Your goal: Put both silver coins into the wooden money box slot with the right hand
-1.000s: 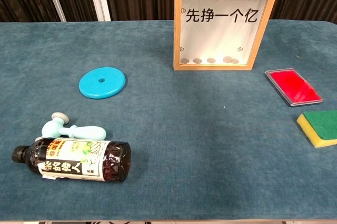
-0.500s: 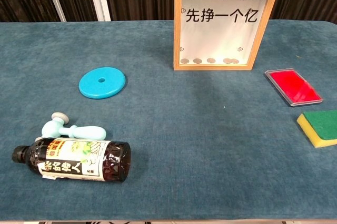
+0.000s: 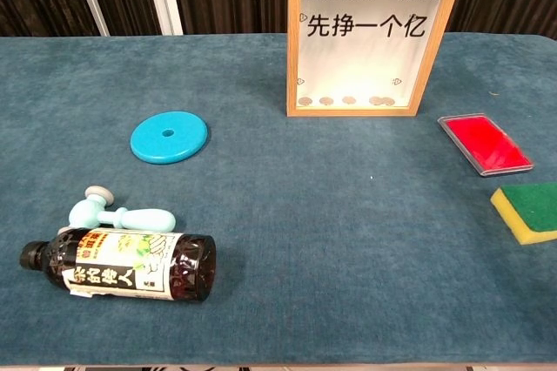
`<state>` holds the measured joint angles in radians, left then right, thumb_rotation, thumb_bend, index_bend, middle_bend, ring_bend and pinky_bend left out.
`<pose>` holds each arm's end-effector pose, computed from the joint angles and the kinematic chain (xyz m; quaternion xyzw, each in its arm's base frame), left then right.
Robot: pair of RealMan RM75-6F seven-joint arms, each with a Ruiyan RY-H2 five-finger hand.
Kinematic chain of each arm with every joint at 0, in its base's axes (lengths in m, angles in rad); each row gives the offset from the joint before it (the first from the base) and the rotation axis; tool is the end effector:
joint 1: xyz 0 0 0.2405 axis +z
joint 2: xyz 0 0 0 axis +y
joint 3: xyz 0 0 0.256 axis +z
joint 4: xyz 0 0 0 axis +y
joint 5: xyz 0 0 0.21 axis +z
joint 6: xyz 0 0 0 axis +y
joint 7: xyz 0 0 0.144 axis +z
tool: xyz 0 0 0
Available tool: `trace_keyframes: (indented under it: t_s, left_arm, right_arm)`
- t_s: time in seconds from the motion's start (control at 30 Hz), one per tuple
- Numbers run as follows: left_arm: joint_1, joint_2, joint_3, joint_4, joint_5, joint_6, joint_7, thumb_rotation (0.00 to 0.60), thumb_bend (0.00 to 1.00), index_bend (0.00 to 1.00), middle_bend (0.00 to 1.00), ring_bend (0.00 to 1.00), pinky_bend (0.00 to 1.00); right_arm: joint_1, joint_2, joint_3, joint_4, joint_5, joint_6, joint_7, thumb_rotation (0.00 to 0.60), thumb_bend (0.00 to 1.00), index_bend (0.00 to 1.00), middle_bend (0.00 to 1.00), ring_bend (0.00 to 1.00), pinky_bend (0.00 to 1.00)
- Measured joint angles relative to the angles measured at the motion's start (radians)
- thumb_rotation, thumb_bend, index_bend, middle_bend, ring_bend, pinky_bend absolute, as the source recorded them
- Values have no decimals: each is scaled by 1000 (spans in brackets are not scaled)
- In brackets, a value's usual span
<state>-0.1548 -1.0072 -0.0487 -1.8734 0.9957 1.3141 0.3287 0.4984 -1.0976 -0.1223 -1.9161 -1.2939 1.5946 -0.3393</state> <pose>-0.3259 0.1817 0.1637 -0.5420 -0.4940 -0.2053 0.6481 -0.2101 -0.2420 0.1436 0.6502 -0.3162 0.4034 0.5608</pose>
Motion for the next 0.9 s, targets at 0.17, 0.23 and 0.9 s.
trace_keyframes:
  t_s: [0.17, 0.23, 0.9]
  left_arm:
    - [2, -3, 1, 2, 14, 7, -2, 600, 298, 30, 0, 0, 0]
    - [2, -4, 2, 5, 22, 10, -3, 600, 298, 20, 0, 0, 0]
    - [24, -34, 36, 222, 436, 134, -219, 600, 298, 6, 0, 0, 0]
  right_arm:
    - [-139, -29, -79, 66, -69, 63, 49, 600, 468, 204, 17, 0, 0]
    - [-176, -50, -90, 109, -88, 79, 57, 600, 452, 191, 17, 0, 0]
    - [-313, -129, 7, 331, -149, 68, 195, 600, 450, 165, 17, 0, 0]
